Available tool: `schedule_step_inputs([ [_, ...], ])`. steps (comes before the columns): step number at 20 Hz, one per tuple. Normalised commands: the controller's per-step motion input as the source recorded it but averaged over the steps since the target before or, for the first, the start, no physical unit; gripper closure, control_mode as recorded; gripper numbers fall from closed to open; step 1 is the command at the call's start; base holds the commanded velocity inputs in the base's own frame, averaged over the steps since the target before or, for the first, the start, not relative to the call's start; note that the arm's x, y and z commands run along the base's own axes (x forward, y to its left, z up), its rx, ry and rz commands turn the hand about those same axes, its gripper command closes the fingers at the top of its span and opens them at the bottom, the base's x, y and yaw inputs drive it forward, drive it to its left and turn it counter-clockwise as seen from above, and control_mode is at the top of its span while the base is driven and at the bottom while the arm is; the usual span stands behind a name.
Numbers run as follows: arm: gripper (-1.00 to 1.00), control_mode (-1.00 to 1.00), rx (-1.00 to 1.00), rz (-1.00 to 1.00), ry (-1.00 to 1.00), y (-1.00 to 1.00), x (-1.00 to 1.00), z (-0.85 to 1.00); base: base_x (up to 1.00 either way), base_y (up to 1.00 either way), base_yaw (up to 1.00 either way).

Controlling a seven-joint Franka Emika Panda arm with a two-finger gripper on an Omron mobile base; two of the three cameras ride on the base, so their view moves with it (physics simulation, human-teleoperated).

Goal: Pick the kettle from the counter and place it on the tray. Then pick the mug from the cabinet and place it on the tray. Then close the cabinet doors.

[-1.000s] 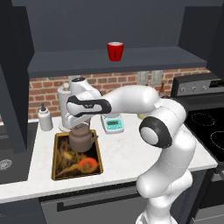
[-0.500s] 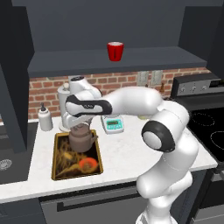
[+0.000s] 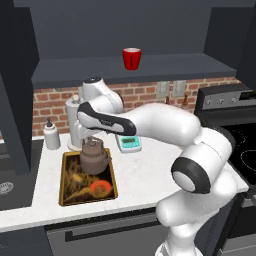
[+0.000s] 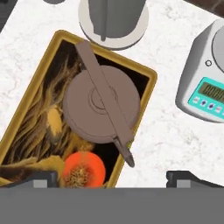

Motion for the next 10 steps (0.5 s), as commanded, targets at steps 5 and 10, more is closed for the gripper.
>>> schedule_step_inputs([
  [5,-1.00,-1.00,0.00,-0.08,-0.24,-0.15,-0.25,0.31,0.00,0.00,0.00],
  [10,-1.00,-1.00,0.02,-0.11,-0.22,-0.22,-0.76,0.09,0.00,0.00,0.00],
])
